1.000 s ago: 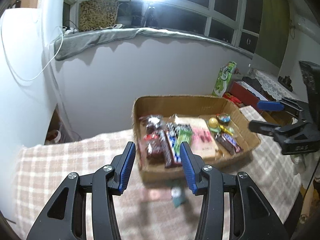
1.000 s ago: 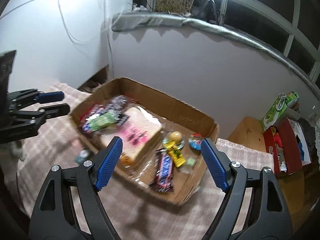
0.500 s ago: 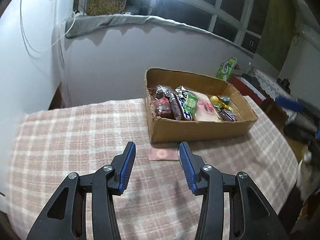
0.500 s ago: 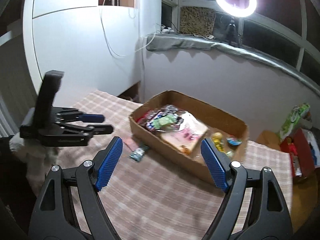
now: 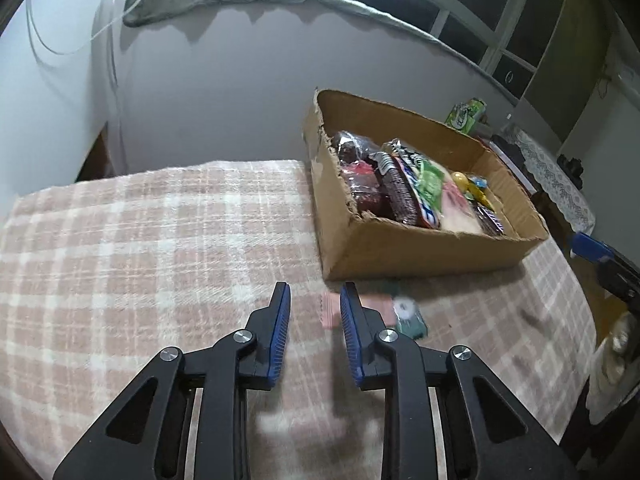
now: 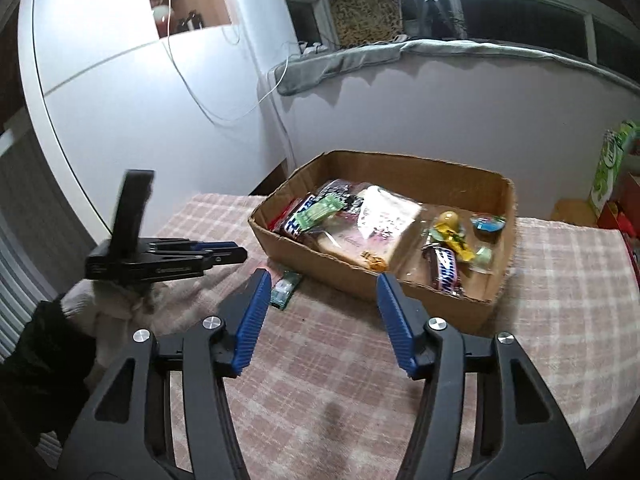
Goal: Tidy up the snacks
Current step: 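Withdraw both grippers from the box toward the remaining candies, then move the left gripper over the green candy while the right approaches the pink candy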
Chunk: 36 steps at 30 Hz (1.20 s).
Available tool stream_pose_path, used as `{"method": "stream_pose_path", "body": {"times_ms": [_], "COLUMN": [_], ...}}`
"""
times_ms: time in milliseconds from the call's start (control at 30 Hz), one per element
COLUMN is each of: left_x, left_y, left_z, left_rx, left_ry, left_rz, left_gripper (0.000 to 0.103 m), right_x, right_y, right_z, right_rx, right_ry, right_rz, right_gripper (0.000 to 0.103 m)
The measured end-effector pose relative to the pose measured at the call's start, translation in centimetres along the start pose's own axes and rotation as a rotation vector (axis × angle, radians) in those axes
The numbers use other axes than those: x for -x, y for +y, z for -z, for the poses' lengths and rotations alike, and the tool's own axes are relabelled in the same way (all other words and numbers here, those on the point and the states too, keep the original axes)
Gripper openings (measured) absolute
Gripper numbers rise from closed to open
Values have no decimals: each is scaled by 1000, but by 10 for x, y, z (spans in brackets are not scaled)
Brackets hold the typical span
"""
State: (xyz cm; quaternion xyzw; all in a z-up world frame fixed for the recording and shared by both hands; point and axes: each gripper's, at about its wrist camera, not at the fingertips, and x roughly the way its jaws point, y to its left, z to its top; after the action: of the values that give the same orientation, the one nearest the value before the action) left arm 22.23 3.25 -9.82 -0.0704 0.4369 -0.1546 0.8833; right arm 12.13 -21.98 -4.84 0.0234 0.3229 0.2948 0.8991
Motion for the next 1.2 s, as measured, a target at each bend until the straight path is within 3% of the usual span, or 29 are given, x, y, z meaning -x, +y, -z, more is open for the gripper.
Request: {"method": "stream_pose_path", "body": {"times_ms": [267,367,533,600,800,967,1200], "left_x": [-14,-19,-19,-18,-23,-30,-27], "left_y": [-12,-33,-61,-62,-68,-90,-128], "left_z": [3,7,17,17,12,15,31], "left_rx": [-48,-126,-225,-214,-210,-287,-363], "left_ry": [32,40,63,61,51,63,86], "left_rz": [-60,-66,-4,3,-33,-23,58], "left_gripper": [19,18,16,16,16,16,16], "right_x": [8,10,12,13,12,15,16], "right_y": [-12,-13,-20,-22,-23,-25,-30], "right_z": [9,11,12,12,13,14,16], "right_rx": [-14,-7,-28,-30,-33,-34,-36], "right_ry": [13,14,12,10,16,10,22], "right_rz": [1,-7,-3,7,12,17,7], "right_gripper": [58,58,58,58,58,58,58]}}
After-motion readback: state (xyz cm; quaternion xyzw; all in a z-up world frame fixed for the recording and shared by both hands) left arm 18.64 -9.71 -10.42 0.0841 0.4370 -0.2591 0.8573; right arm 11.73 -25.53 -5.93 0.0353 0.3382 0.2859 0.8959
